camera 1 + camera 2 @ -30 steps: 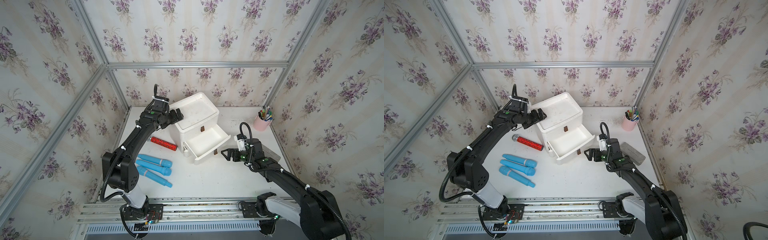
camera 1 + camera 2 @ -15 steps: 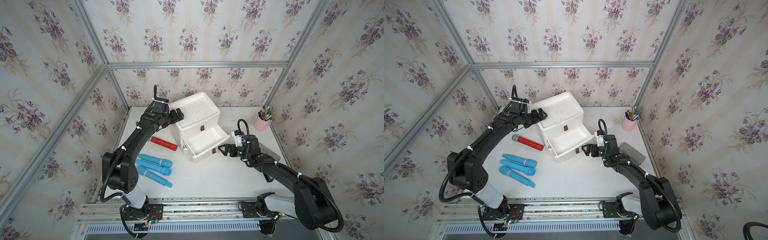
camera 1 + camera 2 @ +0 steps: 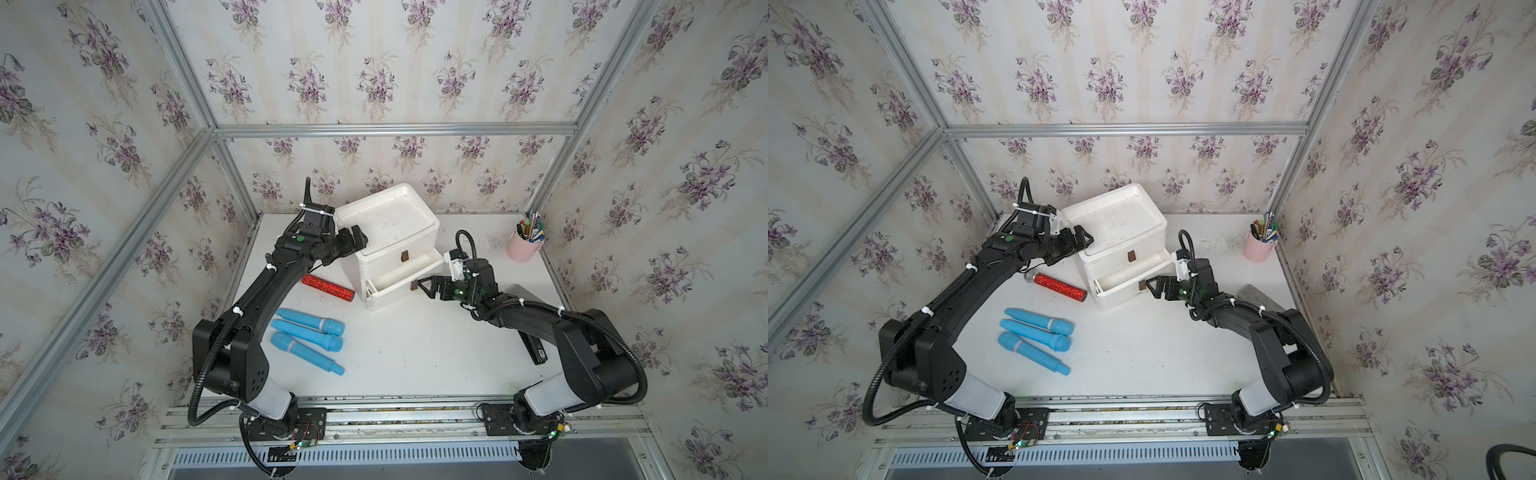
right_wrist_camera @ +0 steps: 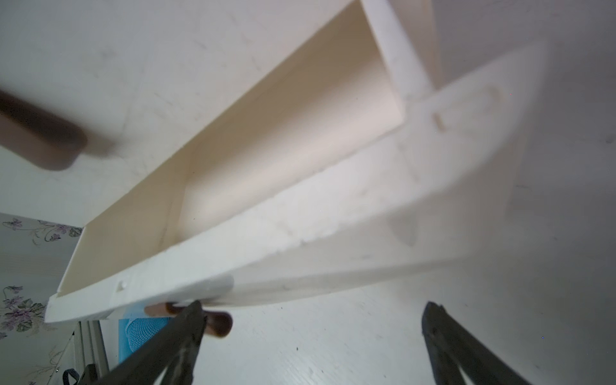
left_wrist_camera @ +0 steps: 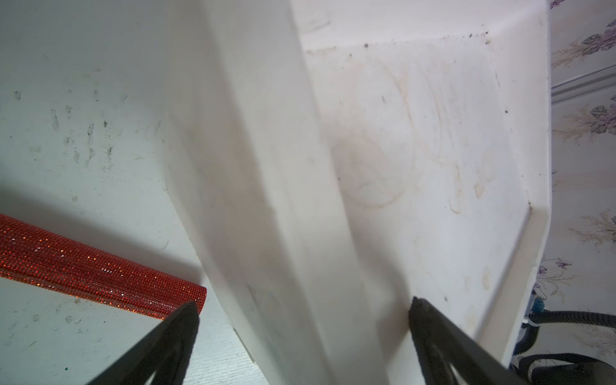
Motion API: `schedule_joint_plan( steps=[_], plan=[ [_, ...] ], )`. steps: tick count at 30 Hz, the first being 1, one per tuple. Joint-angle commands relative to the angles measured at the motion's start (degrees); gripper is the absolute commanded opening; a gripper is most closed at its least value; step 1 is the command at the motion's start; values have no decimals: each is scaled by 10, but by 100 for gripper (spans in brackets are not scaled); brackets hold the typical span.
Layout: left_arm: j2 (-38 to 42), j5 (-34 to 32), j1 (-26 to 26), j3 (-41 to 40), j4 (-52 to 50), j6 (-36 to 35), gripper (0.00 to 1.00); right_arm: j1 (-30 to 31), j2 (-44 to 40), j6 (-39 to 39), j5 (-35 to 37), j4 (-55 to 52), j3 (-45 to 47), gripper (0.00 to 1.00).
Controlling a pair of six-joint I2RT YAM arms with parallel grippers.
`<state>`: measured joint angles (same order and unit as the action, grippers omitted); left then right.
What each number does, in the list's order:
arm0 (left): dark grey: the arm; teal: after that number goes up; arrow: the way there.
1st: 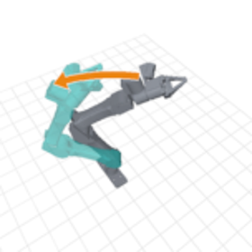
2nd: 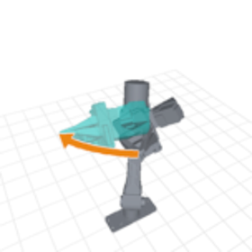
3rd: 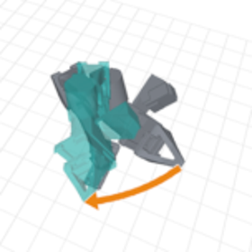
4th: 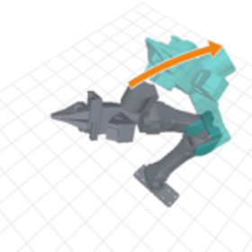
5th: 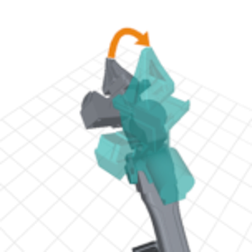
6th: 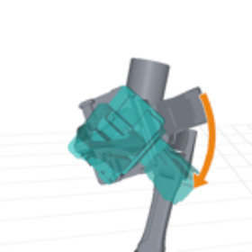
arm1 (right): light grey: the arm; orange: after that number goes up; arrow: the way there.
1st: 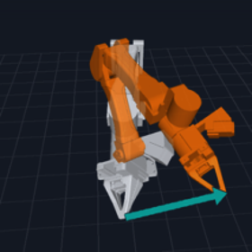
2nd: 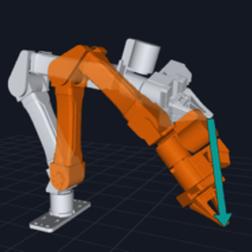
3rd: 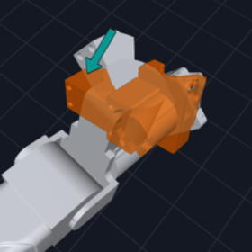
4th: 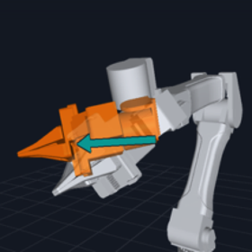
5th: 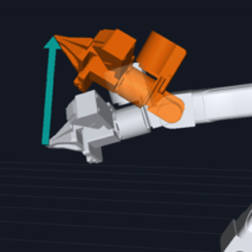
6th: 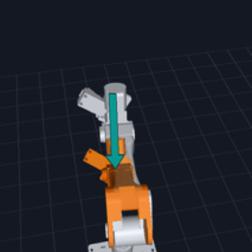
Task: Take the microphone out of the drawer
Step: Close the drawer of the storage box.
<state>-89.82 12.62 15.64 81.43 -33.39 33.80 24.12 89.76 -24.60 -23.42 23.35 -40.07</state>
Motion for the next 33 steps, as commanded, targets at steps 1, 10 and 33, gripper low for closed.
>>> schedule_joint_plan(
  steps=[1, 10, 33],
  plan=[
    [-2, -7, 3, -12, -115, -13, 99, 15, 41, -45, 8, 85, -22, 100],
    [6, 0, 4, -20, -115, -11, 99, 33, 106, -78, 17, 102, -76, 100],
    [-6, 4, 5, -15, -115, -9, 99, 46, 128, -77, -47, 278, 25, 91]
  ],
)
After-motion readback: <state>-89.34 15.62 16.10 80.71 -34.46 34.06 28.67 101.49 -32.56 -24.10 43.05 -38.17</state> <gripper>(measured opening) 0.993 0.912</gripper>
